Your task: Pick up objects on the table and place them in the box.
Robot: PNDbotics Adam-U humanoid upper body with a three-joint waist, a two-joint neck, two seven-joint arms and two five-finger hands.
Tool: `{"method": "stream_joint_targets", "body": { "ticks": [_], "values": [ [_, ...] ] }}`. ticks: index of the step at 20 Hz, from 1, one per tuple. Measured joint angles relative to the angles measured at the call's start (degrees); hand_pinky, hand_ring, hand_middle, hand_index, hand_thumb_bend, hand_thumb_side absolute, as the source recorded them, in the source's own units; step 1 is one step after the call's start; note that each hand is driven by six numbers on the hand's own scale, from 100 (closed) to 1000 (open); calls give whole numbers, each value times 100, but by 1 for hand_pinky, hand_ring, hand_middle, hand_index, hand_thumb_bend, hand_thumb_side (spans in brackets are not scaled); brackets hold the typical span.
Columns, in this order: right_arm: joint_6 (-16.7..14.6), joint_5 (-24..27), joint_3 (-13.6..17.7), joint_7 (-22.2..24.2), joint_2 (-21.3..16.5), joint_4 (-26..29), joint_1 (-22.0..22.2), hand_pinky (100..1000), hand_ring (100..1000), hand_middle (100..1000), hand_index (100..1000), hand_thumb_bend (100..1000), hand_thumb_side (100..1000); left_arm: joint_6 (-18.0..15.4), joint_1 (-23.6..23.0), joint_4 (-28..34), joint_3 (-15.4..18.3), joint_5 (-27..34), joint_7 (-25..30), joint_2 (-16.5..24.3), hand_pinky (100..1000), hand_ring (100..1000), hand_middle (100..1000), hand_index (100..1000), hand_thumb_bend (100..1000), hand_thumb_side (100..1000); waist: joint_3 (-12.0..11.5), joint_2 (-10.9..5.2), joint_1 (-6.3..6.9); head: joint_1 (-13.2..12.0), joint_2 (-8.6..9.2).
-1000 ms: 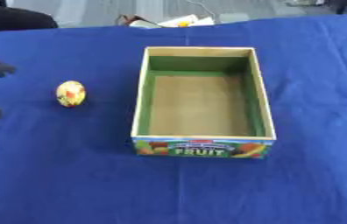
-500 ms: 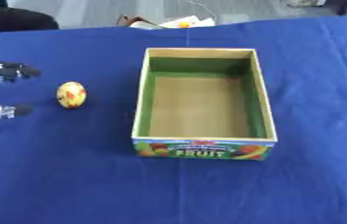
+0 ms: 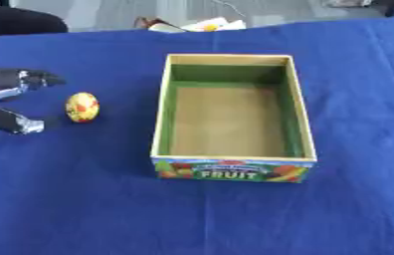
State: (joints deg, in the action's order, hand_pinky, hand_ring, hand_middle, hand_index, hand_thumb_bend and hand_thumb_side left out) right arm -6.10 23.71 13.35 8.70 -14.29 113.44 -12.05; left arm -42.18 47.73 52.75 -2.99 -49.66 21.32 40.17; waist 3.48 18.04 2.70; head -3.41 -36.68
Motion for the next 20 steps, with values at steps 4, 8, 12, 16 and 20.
{"method": "stream_joint_targets", "body": {
  "ticks": [4,8,12,16,20],
  "values": [
    [11,-22,-1,14,6,0,1,546,764,505,860,100,1000,300,95,-18,0,438,300,-33,747,871,911,1000,369,855,-6,1,25,-15,-1],
    [21,-38,-1,25,9,0,1,546,764,505,860,100,1000,621,181,-21,12,859,621,-41,746,869,914,1000,289,773,-4,4,34,-25,-3],
    [24,-40,-1,27,23,0,1,547,765,505,861,100,1000,881,239,-22,47,1155,881,-47,738,868,913,1000,161,627,6,15,40,-41,-3],
    [45,-43,-3,41,40,0,-1,547,765,504,861,100,1000,1008,275,-21,40,1180,1008,-118,739,870,913,1000,225,692,39,26,67,-49,-3],
    [67,-49,-3,44,41,0,-4,548,766,503,861,100,1000,1032,279,-21,-43,1117,1032,-205,740,869,907,1000,302,771,42,31,73,-61,-3]
  ]
}}
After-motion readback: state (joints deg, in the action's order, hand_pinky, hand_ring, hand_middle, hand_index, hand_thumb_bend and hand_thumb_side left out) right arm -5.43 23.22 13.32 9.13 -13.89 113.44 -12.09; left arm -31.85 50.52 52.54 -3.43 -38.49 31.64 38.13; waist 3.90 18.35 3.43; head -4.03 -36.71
